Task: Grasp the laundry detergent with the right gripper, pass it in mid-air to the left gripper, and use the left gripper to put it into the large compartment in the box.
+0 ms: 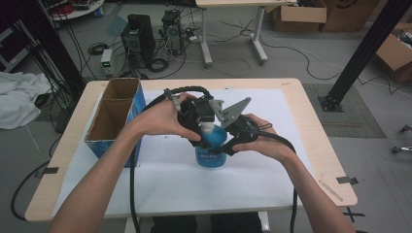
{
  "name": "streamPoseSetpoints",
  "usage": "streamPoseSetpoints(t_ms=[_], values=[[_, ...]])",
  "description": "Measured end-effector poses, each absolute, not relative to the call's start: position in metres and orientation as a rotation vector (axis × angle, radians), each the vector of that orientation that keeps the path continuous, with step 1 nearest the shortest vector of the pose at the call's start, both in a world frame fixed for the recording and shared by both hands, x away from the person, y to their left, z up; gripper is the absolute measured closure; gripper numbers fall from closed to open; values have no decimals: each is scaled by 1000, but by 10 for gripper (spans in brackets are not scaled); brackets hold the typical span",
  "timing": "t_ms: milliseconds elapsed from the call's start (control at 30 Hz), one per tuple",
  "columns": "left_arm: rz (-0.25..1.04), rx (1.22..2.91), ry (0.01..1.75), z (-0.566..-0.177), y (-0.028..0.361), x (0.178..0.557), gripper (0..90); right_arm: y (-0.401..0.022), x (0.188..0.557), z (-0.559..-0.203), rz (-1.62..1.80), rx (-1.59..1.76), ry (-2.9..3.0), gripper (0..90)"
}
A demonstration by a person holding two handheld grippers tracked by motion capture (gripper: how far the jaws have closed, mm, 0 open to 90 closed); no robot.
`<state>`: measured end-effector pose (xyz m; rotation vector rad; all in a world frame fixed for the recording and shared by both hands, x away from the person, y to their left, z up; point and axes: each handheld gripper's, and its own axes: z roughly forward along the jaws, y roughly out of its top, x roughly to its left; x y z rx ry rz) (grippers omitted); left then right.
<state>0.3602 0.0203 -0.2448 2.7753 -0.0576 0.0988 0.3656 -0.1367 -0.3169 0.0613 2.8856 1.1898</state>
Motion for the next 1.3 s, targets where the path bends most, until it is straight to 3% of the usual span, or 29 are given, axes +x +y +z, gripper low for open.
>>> streamPoseSetpoints(t_ms=[1300], values=[[124, 2781, -20, -248, 20, 359, 383, -134, 366, -320, 1229, 88, 2875, 442]])
